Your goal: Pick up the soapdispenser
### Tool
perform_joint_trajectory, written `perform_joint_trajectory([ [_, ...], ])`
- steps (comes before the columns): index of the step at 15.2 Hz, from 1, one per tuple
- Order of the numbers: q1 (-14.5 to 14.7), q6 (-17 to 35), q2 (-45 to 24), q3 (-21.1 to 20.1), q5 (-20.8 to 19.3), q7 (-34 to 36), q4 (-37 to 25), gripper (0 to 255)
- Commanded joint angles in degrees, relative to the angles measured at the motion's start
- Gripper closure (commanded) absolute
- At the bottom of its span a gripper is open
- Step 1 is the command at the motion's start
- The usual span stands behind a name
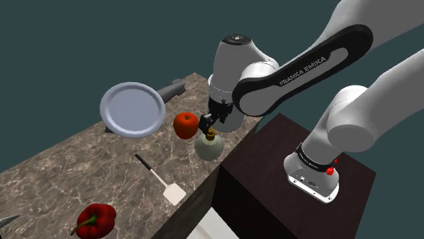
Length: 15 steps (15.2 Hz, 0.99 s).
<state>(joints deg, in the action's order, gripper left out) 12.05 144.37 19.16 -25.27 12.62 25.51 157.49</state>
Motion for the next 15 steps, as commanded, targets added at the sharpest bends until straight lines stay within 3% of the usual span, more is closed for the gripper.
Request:
perform_joint_trajectory([
  [1,0.05,2.38,-2.11,-1.01,-0.10,1.04,0.17,0],
  [7,-1.48,9.49,-8.15,-2.62,-2.49,2.89,1.40,0],
  [9,-1.45,9.49,-8.16,-2.59,-2.51,2.90,1.40,0],
  [10,-1.50,9.64,-8.33,-2.63,-2.59,2.96,1.40,255],
  [15,-1.55,9.66,-8.41,-2.62,-2.67,2.97,1.33,255],
])
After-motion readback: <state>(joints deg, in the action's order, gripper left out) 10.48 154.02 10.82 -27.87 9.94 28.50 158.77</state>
